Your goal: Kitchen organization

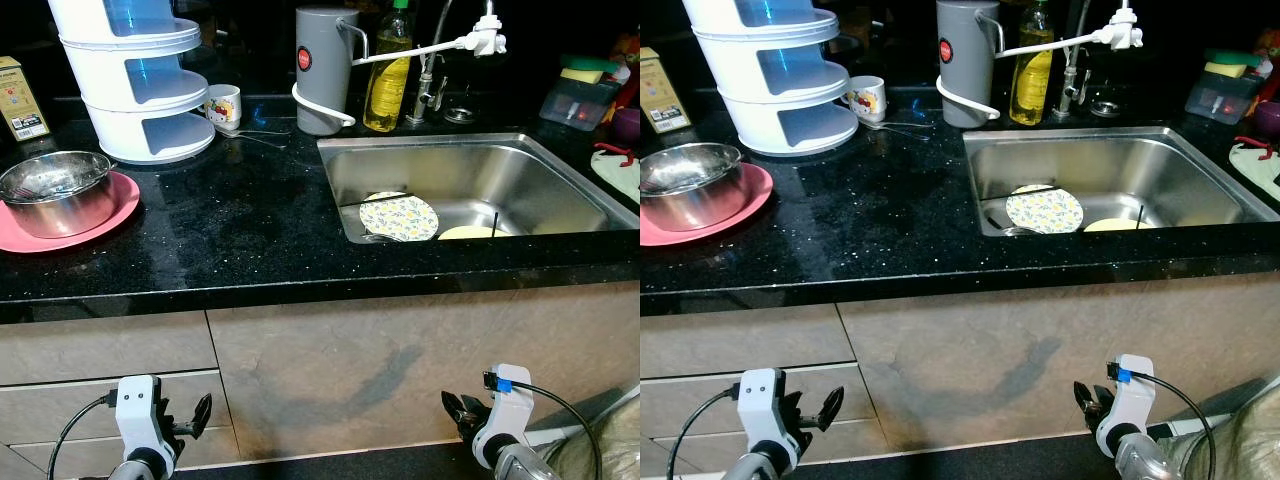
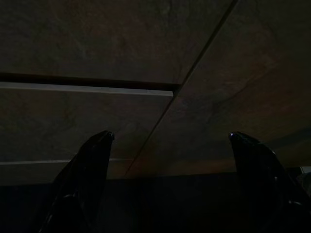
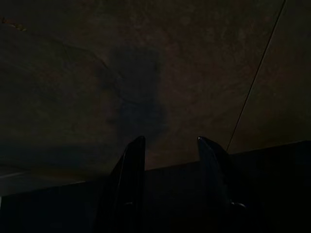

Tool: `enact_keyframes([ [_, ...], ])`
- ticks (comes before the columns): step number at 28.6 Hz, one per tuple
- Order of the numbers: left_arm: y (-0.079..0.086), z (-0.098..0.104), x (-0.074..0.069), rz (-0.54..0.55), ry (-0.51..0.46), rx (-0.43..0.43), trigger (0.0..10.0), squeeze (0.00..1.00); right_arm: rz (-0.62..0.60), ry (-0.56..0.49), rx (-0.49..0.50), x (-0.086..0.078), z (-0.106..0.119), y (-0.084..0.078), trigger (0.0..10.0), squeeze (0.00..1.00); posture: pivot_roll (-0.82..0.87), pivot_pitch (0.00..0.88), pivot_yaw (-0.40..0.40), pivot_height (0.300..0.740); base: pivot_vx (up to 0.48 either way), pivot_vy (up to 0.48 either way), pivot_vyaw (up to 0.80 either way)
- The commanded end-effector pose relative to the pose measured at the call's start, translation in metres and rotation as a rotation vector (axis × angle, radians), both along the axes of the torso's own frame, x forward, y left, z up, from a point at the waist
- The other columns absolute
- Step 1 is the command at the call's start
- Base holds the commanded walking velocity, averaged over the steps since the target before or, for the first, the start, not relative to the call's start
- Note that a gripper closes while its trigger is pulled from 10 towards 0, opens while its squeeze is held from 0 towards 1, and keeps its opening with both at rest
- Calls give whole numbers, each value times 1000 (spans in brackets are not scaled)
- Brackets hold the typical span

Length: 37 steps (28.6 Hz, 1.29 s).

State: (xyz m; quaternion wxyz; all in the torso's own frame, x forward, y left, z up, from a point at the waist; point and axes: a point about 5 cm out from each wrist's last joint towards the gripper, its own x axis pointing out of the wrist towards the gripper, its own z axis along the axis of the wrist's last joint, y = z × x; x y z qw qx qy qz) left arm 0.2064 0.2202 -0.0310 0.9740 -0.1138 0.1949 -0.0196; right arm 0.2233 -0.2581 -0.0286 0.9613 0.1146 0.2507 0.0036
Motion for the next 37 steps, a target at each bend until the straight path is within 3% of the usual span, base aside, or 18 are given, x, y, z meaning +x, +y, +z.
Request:
enact_keyframes([
  [1,-2,-5,-5,-7,27,-11,10000,0,21,25,-1,-5,-5,3,10000,0,34,0,-43,740,0,0,0],
  [27,1,-6,-7,-3,44,-14,10000,0,57,51,12,-7,-7,6,10000,0,33,0,-40,740,0,0,0],
  [28,1,-7,-7,-3,46,-15,10000,0,73,46,15,-7,-7,7,10000,851,32,0,-40,740,0,0,0],
  [29,2,-7,-7,-2,47,-16,10000,0,85,43,17,-7,-7,8,10000,851,32,0,-40,740,0,0,0],
  [30,2,-6,-7,-2,48,-17,10000,0,96,39,23,-7,-7,9,10000,1000,32,0,-40,740,0,0,0],
  [37,3,-6,-6,1,49,-18,10000,0,128,34,39,-7,-7,13,10000,1000,31,0,-38,740,0,0,0],
])
